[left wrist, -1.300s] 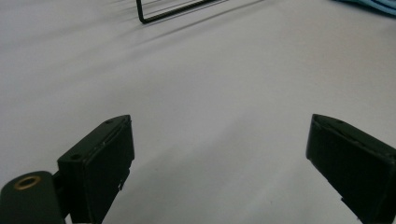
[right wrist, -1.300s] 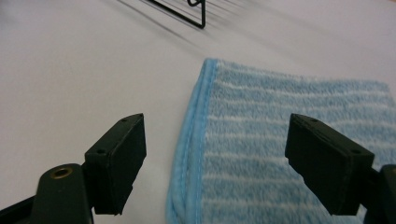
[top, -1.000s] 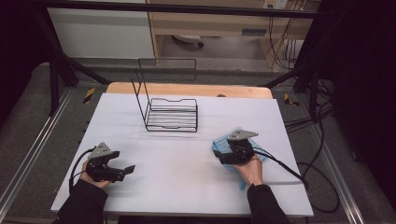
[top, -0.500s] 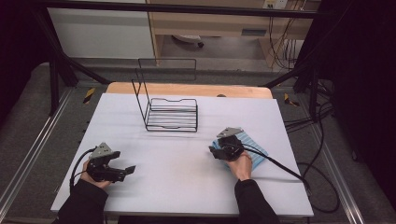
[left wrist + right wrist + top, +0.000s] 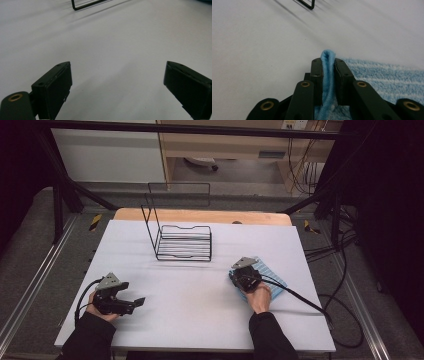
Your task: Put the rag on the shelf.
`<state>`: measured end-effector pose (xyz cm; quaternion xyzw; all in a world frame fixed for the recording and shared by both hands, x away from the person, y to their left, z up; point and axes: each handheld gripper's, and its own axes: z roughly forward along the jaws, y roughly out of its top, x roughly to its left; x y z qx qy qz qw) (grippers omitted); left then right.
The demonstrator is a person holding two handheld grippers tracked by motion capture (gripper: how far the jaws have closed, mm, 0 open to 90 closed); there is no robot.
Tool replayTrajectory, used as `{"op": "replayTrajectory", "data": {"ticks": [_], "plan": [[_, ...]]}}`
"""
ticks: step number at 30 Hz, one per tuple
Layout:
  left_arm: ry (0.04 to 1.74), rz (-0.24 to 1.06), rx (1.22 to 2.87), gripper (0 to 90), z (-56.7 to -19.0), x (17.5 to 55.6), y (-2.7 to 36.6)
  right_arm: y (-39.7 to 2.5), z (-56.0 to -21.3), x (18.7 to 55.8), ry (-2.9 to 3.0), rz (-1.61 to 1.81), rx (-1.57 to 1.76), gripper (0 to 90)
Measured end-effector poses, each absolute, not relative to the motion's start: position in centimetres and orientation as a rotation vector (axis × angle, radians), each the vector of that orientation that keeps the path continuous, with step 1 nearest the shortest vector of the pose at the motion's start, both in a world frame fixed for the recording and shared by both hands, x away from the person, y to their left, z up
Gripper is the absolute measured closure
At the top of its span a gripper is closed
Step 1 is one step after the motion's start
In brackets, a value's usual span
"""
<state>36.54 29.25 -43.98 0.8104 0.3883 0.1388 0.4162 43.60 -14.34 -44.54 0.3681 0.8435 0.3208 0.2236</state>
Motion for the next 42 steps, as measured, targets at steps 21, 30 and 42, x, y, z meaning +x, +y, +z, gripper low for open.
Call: {"op": "replayTrajectory", "data": {"ticks": [21, 30, 42], "plan": [[0.976, 0.347, 2.036, 8.1, -44.0, 36.6, 29.2, -12.8, -42.5, 41.5, 2.415, 1.036, 0.974, 81.8], [0.976, 0.346, 2.037, 8.1, -44.0, 36.6, 29.2, -9.2, -42.1, 41.4, 2.460, 1.108, 0.954, 81.6], [0.973, 0.345, 2.038, 8.1, -44.0, 36.6, 29.2, -5.6, -43.6, 43.0, 2.468, 1.100, 0.988, 80.3]]}}
